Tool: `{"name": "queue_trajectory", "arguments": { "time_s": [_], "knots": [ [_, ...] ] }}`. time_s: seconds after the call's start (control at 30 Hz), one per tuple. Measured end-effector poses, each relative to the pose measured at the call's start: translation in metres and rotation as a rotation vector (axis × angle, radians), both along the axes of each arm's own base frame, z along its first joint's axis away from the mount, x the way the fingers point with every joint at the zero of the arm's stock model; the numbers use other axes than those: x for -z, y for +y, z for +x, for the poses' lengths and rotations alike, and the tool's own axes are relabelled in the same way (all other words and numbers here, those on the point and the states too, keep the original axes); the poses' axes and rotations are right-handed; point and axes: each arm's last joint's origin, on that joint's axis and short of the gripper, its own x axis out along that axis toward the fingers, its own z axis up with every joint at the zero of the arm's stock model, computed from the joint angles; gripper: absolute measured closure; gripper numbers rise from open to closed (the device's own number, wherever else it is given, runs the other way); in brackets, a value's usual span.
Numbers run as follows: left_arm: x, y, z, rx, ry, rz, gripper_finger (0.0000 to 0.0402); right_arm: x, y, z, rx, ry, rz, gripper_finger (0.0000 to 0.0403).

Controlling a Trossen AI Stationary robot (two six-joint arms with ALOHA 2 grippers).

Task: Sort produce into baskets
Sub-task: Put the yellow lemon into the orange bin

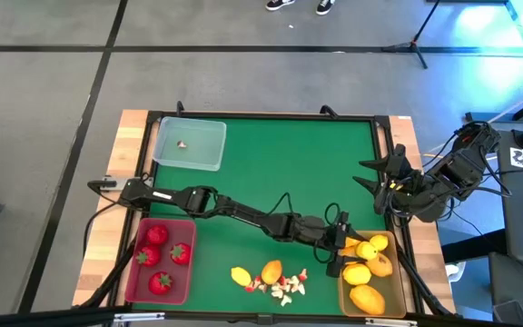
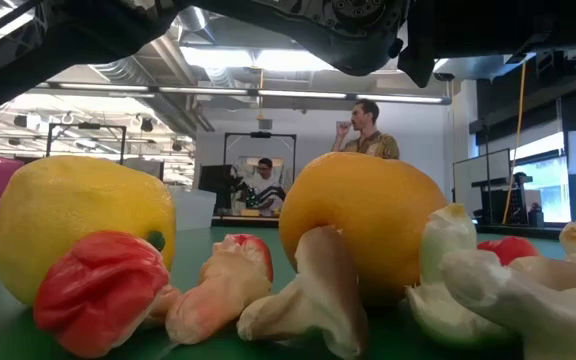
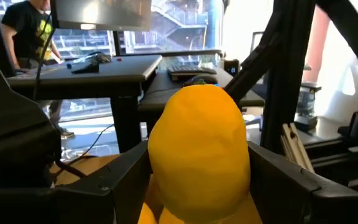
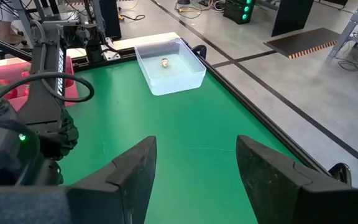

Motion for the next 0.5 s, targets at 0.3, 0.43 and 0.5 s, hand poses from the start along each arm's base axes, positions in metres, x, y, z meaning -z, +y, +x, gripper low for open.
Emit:
{"name": "queue_trajectory", "arguments": {
  "time_s": [0.3, 0.43, 0.5],
  "knots": [
    [0.0009, -0.0004, -0.0001, 0.008, 0.002, 0.033, 0.0100, 0.0000, 0.0001, 0.0000, 0.000, 0.000, 0.001, 0.0182],
    [0.0006, -0.0003, -0.0003, 0.008, 0.018, 0.030, 0.0094, 0.0000, 0.0000, 0.0000, 0.000, 0.000, 0.001, 0.0182],
    [-0.0012, -0.0003, -0.0014, 0.010, 0.064, 0.044, 0.0094, 0.0000, 0.0000, 0.0000, -0.001, 0.000, 0.001, 0.0182]
  ]
}}
